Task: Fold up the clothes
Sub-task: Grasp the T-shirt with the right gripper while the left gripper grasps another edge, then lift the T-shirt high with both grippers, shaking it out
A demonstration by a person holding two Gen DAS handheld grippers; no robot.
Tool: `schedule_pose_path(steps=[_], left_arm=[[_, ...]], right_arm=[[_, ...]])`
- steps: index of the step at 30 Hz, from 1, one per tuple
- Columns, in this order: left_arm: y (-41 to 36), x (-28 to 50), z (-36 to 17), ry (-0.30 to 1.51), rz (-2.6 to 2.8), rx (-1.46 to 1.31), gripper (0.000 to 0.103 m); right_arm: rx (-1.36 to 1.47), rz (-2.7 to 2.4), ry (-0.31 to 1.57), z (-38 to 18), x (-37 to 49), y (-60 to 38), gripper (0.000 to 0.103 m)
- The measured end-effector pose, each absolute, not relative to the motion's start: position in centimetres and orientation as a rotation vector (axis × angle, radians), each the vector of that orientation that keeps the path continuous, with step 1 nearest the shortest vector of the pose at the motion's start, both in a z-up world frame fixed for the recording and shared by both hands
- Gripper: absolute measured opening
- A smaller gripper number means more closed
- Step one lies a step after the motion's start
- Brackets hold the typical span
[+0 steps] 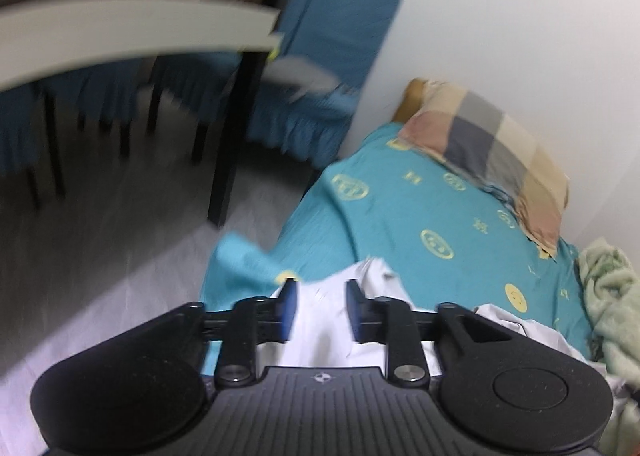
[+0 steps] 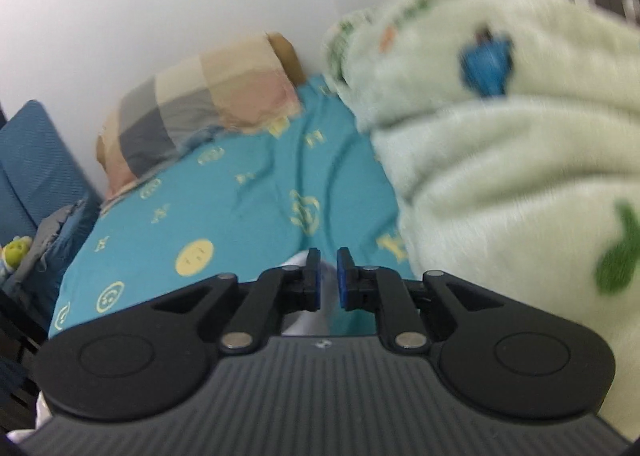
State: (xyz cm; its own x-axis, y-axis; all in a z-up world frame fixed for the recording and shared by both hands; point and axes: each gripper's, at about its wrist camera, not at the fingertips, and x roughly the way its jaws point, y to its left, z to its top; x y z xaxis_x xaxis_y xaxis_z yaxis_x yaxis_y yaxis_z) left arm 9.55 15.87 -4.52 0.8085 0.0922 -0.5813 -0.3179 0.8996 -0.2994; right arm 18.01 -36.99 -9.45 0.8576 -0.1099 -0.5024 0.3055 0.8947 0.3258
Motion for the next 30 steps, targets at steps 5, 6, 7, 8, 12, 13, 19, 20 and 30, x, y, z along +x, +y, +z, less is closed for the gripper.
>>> schedule_pose_path(steps=[5,6,7,8,12,13,19,20,30], left_arm=[[13.6,13.7,-5.0,0.660,0.126,-0.366,0.039],[13.2,14.9,-5.4,0.676,0.114,-0.354,0.040],[12.8,16.3,-5.9,0.692,0.102,-0.340,0.041],[12.7,17.8,-6.5,0.706,0.088,-0.328,0.041],[12.7,23.5,-9.4,0.774,0.062,-0.321,0.043],[12.9,24.6,-10.2,0.791,0.065,-0.326,0.043],[13.6,28.5,-14.1,0.876,0.085,-0.328,0.050],[13.6,28.8,-14.4,0.886,0.082,-0.324,0.049],[13.0,27.0,-12.1,0.826,0.025,-0.307,0.004]], right_arm=[[0.356,-0.200,0.355,-7.7,16.9,-35.6,0.079],[0.353,-0.163,0.352,-7.2,17.5,-35.5,0.079],[0.350,-0.118,0.354,-6.7,18.1,-35.2,0.079],[0.347,-0.045,0.378,-6.4,19.0,-34.5,0.079],[0.291,0.258,0.508,-6.6,23.3,-29.5,0.078],[0.272,0.322,0.544,-6.9,24.6,-27.9,0.077],[0.095,0.511,0.801,-10.9,33.0,-17.1,0.076],[0.054,0.525,0.850,-11.8,33.8,-15.6,0.076],[-0.015,0.492,0.923,-13.2,32.4,-16.4,0.006]])
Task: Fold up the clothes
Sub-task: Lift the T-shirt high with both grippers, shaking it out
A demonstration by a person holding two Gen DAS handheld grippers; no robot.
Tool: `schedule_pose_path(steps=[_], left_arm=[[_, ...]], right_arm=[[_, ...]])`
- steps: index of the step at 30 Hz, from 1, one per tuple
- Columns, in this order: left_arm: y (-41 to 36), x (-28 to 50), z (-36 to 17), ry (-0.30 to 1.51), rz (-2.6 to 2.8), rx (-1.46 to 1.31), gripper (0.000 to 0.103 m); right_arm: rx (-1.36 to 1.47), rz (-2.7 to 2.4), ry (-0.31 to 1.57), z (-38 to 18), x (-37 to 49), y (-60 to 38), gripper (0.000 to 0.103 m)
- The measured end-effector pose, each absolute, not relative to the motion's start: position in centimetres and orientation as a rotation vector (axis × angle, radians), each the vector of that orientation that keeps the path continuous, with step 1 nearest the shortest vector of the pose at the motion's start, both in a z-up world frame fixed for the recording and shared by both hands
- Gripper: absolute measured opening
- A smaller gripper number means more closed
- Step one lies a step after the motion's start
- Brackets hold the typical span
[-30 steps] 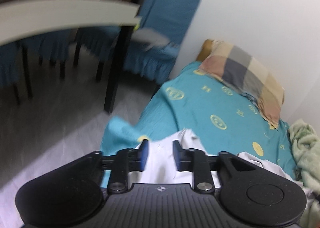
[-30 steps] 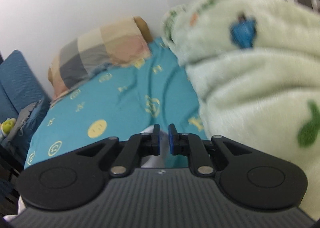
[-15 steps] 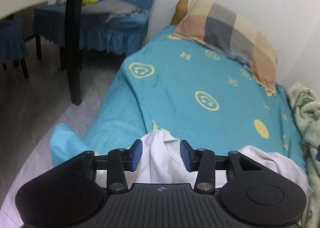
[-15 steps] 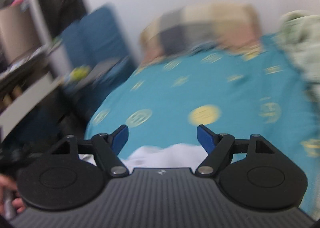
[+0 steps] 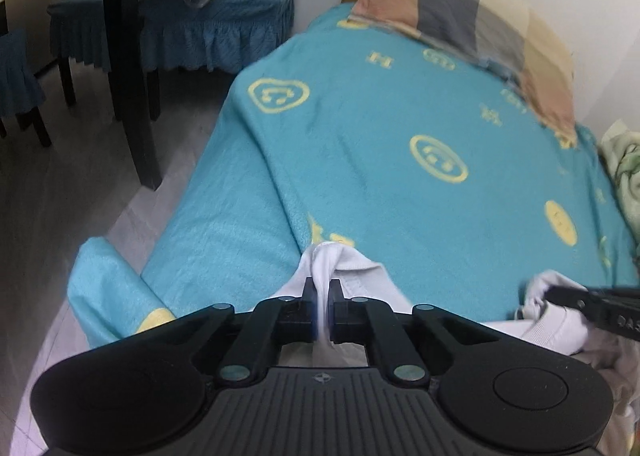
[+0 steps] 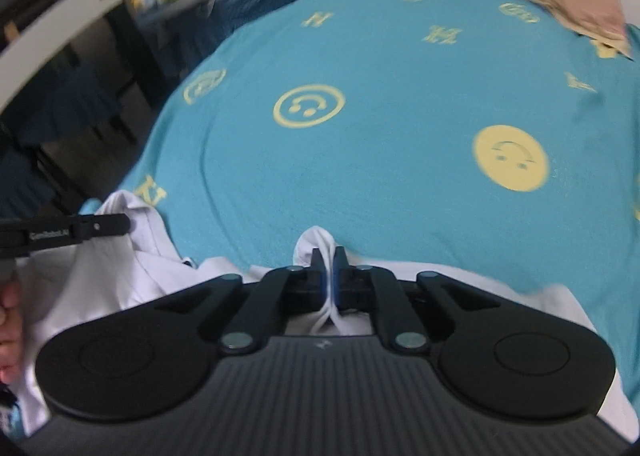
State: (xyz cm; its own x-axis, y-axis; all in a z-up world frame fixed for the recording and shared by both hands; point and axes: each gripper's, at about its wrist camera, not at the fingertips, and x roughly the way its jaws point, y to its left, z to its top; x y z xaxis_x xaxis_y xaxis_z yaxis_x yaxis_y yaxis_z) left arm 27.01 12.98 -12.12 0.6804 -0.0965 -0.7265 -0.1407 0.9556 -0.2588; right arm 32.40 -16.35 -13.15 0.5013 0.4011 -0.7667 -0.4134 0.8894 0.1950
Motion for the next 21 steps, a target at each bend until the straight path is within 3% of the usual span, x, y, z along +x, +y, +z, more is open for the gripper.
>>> schedule_pose_path(steps=[8,21], left_arm=[[12.3,19.3,-2.8,0.549,-0.056,-0.370,0.004],[7.5,-1.8,22.5,0.054,-0.180,-0.308,0.004]], right_arm=[[0.013,0.389,0.568,-1.5,22.1,-21.8,0.005],[0.043,0.321,0.054,21.3,1.7,-28.2,0.004]])
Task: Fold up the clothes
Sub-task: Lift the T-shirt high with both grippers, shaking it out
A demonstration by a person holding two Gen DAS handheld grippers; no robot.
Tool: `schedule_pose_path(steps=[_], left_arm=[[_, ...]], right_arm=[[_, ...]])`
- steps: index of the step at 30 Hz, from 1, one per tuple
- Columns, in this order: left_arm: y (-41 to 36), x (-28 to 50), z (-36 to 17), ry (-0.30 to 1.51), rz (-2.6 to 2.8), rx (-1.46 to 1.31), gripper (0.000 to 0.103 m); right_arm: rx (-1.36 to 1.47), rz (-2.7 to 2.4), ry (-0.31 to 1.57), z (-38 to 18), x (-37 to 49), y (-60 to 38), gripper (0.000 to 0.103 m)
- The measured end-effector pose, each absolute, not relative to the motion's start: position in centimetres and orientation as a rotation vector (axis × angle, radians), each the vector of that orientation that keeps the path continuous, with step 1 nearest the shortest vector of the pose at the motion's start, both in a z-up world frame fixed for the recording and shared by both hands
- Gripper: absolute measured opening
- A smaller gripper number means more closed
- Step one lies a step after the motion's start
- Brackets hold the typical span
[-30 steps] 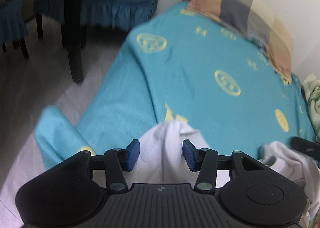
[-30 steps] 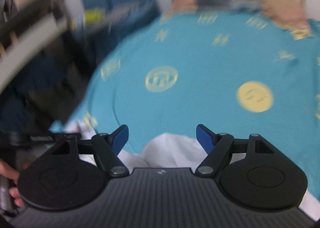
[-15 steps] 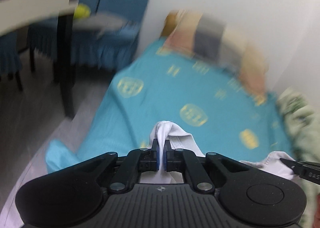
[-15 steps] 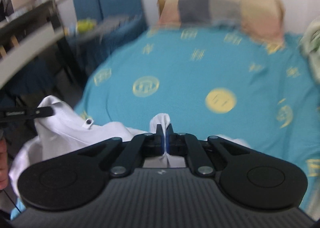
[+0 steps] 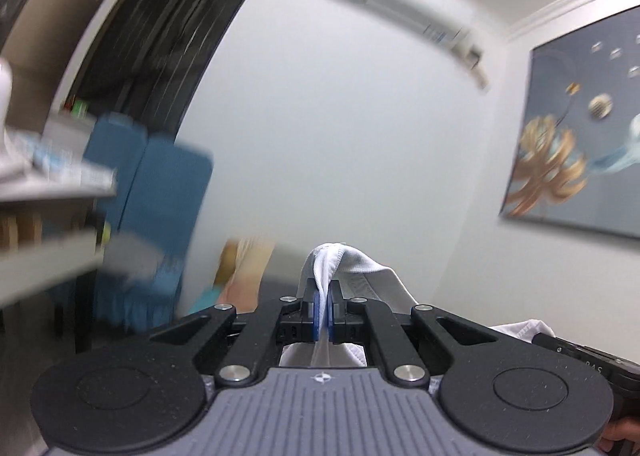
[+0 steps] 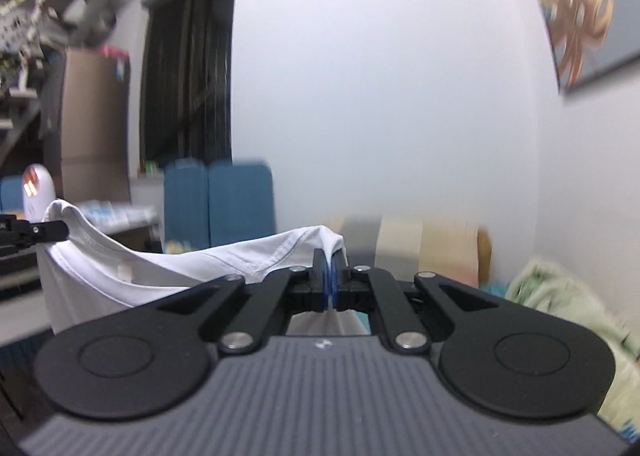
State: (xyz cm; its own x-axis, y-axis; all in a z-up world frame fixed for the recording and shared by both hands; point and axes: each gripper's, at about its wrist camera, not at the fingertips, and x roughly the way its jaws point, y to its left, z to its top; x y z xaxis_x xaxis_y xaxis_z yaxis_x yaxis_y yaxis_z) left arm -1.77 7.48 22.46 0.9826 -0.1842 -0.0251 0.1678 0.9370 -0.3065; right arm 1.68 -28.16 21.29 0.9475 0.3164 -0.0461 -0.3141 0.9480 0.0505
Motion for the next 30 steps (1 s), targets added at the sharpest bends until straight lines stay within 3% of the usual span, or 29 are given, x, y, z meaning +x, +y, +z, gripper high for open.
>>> schedule_pose_path(steps=[10,16,21,30], left_arm=[[4.8,-16.8,35.9,-0.175,-0.214,-0.235,0.004],[2.4,-24.3,41.7,-0.266,-0.214,-0.184,0.004],[1.7,-23.2,40.9,-0.217,-0.183,-0.186,0.004],[2.5,-6.7,30.2,-0.048,-0.096,-0.184,0.005]], right_arm=[[0.028,0.346,-0.201,33.1,-11.8,-29.9,0.004],[0.029,0.340,-0.281,36.7,-17.1,-30.8,0.004],[0.019,0.312,-0.249,34.9,-16.2,-30.2,0.004],[0.048,0.282,-0.104,26.9,-6.0,-28.7,0.004]])
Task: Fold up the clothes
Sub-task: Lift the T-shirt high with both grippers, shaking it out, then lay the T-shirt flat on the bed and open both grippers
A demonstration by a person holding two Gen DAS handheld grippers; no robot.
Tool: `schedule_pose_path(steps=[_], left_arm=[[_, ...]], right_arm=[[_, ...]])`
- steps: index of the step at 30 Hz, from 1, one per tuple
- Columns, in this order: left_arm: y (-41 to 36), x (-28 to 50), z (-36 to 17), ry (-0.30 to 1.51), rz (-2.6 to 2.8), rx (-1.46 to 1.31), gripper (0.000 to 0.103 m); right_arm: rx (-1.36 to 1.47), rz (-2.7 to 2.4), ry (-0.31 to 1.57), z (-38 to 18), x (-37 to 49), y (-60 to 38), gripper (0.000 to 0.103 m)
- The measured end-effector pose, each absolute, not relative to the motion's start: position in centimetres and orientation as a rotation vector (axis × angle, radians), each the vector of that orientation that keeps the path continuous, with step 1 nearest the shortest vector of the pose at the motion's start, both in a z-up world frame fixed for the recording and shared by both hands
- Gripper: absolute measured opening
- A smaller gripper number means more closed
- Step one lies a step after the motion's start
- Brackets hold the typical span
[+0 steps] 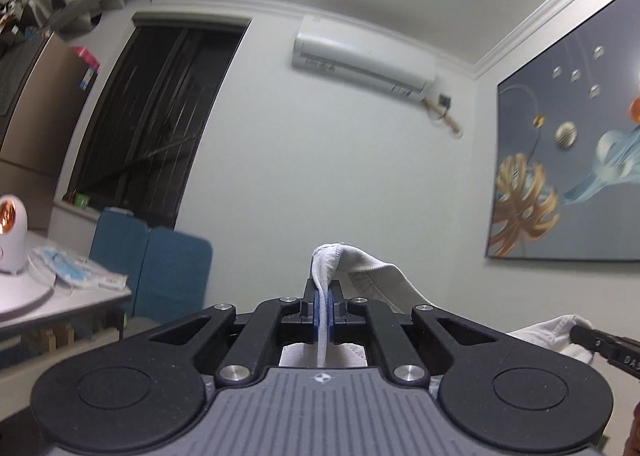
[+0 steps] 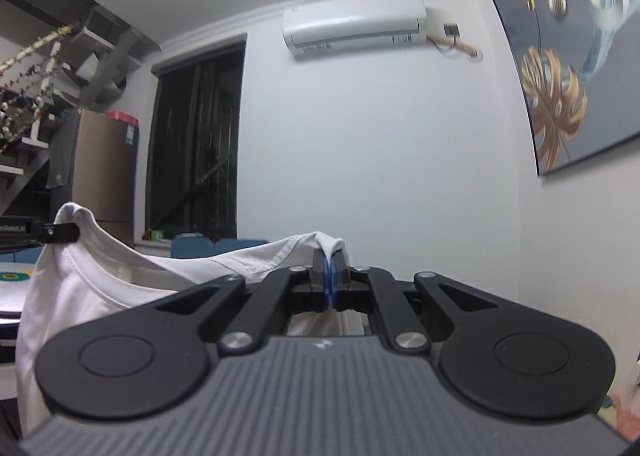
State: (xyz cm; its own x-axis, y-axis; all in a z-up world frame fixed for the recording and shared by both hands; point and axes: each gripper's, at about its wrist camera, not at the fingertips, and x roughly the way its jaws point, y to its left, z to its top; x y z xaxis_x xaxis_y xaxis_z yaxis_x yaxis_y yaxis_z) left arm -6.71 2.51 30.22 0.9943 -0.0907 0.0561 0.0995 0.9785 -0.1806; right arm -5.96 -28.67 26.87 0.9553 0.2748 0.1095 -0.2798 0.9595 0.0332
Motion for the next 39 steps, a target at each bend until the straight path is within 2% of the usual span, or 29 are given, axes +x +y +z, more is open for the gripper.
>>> schedule_pose_path(steps=[4,11,18,23,28,33,35,36,37,39], left_arm=[[2.9,0.9,25.4,0.027,-0.058,-0.184,0.005],[3.4,18.6,14.2,0.164,-0.007,-0.209,0.005],[4.1,37.9,-2.0,0.326,0.013,-0.168,0.005],[3.8,48.3,-13.1,0.481,0.002,-0.106,0.005],[4.0,53.4,-19.6,0.631,-0.005,-0.080,0.005],[4.8,54.7,-21.9,0.740,-0.030,-0.086,0.007],[5.2,53.9,-21.2,0.776,-0.046,-0.114,0.013],[5.5,53.4,-20.6,0.782,-0.056,-0.123,0.017],[5.7,52.8,-19.9,0.788,-0.067,-0.133,0.019],[6.1,51.6,-18.5,0.795,-0.089,-0.148,0.040]], right_arm=[[0.056,0.249,-0.042,22.8,1.2,-27.6,0.004],[0.056,0.176,0.098,13.2,18.0,-25.9,0.004],[0.092,0.136,0.268,0.0,33.2,-25.6,0.005],[0.145,0.114,0.408,-10.1,43.0,-25.8,0.005],[0.166,0.107,0.563,-16.4,47.0,-25.6,0.005],[0.276,0.133,0.651,-17.7,48.4,-27.0,0.009],[0.313,0.155,0.666,-17.4,48.4,-27.5,0.014],[0.324,0.162,0.659,-17.0,48.2,-27.7,0.028],[0.335,0.169,0.653,-16.6,48.0,-27.9,0.054],[0.353,0.182,0.634,-15.7,47.4,-28.3,0.082]])
